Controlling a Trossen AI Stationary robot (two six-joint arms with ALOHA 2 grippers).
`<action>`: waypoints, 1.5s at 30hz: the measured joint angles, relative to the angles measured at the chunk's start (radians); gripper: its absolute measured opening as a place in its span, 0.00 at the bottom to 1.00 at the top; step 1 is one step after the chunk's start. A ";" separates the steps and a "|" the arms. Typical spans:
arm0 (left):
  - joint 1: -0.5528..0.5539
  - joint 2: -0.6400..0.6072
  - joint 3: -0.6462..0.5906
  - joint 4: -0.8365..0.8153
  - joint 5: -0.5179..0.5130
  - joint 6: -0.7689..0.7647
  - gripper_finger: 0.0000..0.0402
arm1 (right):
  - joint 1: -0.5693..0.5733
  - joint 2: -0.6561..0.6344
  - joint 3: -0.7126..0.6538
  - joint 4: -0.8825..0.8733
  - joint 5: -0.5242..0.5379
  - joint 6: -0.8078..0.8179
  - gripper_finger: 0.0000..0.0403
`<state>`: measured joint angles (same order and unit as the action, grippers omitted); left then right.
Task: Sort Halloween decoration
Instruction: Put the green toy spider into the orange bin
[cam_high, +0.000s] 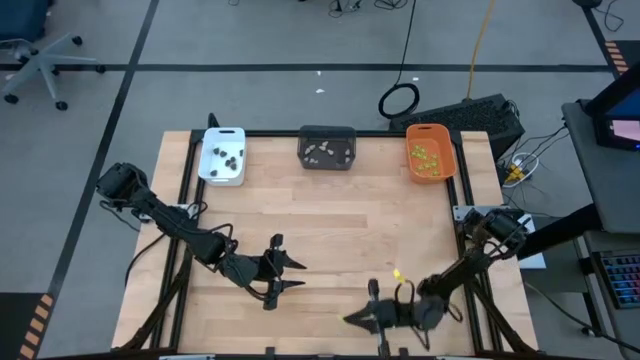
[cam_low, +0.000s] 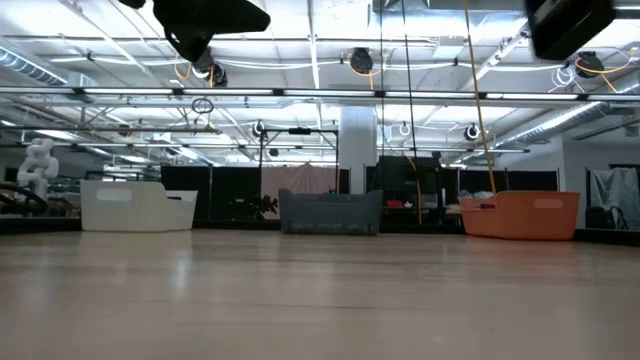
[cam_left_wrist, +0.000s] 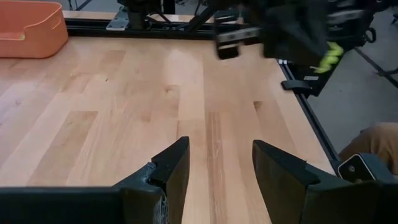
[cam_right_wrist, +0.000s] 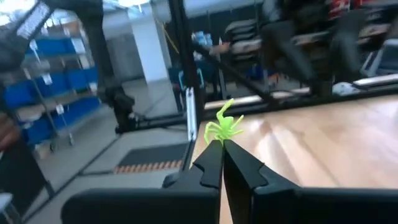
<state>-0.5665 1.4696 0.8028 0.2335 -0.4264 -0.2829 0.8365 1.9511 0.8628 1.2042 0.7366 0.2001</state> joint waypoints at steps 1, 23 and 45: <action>-0.004 0.000 0.000 0.001 -0.003 0.000 0.43 | -0.013 0.000 -0.028 0.054 -0.018 -0.013 0.00; -0.045 0.000 0.000 0.042 -0.028 -0.026 0.43 | -0.203 0.000 -0.099 0.235 -0.429 -0.091 0.00; -0.045 0.000 0.000 0.042 -0.062 -0.025 0.43 | -0.203 0.000 -0.099 0.094 -0.418 -0.628 0.00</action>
<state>-0.6113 1.4696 0.8028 0.2756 -0.4889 -0.3077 0.6334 1.9511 0.7635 1.2978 0.3185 -0.4275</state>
